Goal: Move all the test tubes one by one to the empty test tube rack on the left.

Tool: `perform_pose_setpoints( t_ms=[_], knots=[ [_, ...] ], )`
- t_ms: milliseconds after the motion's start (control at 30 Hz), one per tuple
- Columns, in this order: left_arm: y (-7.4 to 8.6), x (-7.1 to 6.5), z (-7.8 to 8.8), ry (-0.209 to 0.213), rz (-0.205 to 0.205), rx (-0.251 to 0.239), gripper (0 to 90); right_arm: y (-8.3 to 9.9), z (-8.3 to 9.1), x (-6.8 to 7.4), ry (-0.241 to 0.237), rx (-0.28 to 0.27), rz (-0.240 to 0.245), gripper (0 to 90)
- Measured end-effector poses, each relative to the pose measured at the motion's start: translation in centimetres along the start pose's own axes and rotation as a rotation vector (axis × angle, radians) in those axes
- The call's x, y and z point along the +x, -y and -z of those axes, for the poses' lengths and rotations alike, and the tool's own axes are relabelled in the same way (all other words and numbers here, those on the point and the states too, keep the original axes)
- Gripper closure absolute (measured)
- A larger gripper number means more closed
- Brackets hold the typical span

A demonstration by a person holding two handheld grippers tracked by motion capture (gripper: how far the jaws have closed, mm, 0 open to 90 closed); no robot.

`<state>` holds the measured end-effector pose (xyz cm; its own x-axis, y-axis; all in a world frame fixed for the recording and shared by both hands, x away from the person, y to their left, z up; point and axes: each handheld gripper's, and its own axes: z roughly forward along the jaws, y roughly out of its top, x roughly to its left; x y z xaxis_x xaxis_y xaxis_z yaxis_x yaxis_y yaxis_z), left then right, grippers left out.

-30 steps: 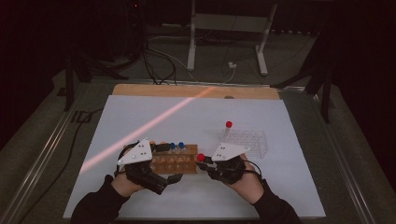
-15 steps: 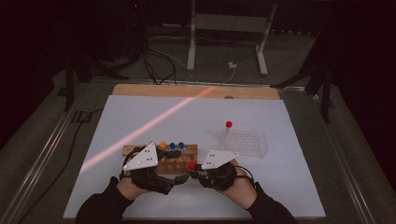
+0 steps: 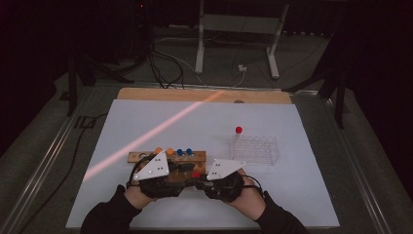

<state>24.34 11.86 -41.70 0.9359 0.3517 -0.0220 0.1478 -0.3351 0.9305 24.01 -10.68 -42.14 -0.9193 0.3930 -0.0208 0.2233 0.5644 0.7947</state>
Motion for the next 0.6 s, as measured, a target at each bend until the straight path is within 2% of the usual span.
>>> perform_pose_setpoints(
  t_ms=[133, 433, 600],
  knots=[
    [0.06, -0.13, -0.16, 0.01, -0.016, 0.01, 62.3, -0.02, 0.03, 0.01, -0.002, -0.003, 0.004, 75.1],
    [0.2, -0.16, -0.44, 0.026, -0.025, 0.022, 69.8, -0.04, 0.03, 0.04, -0.002, -0.002, 0.007, 75.1],
    [0.2, -0.16, -0.46, 0.018, -0.028, 0.027, 71.0, 0.05, -0.02, 0.02, -0.001, -0.002, -0.001, 75.1]
  ],
)
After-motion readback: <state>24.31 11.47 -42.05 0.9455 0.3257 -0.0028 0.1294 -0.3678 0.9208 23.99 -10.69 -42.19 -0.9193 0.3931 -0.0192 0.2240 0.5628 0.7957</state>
